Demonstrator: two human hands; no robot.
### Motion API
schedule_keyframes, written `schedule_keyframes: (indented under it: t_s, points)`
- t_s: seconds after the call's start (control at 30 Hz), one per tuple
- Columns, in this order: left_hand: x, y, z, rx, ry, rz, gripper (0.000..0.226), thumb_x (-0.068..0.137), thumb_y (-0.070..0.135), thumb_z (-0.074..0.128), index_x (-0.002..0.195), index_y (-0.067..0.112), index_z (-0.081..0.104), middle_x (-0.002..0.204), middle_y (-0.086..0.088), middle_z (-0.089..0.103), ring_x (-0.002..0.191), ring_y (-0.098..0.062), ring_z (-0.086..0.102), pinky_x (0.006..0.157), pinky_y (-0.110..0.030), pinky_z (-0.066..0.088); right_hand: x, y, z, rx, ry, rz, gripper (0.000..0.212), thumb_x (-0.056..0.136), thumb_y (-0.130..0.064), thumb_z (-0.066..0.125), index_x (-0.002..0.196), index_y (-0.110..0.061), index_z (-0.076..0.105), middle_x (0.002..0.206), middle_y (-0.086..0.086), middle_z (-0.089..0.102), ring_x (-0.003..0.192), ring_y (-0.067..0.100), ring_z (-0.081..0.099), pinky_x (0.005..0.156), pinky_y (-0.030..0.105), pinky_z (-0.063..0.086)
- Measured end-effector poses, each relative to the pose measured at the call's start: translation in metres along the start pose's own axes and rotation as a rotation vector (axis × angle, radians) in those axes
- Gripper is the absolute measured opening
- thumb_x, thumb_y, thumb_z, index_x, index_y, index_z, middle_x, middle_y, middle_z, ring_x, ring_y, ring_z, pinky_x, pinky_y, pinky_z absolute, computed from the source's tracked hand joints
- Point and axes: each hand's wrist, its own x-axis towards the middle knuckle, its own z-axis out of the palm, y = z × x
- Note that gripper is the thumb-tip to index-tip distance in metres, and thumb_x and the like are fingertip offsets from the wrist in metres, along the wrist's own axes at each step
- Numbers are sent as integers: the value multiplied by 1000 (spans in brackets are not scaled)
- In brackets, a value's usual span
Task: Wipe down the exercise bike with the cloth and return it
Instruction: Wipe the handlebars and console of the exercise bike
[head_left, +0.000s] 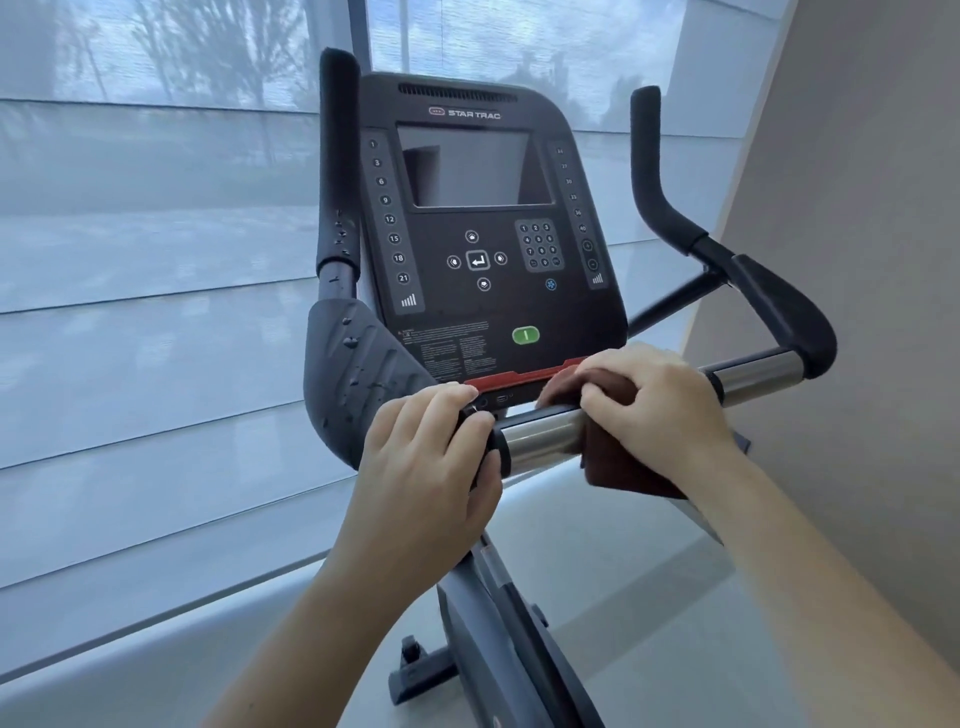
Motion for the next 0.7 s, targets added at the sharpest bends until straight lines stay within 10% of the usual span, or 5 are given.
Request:
schedule_keyframes:
  t_s: [0.17, 0.7]
  points:
    - [-1, -5, -4, -5, 15, 56, 23, 82, 18, 51, 90, 3, 66, 105, -14, 64, 104, -30, 55, 88, -38, 38, -14, -44, 22, 32, 0, -194, 29, 73, -45, 45, 88, -35, 67, 83, -5, 64, 83, 20, 55, 76, 36, 45]
    - [-10, -92, -29, -41, -14, 165, 55, 84, 54, 51, 101, 5, 66, 116, -13, 61, 114, -29, 49, 93, -40, 36, -10, -54, 14, 85, 31, 36, 15, 71, -30, 56, 80, -37, 67, 87, -3, 67, 90, 21, 58, 83, 40, 46]
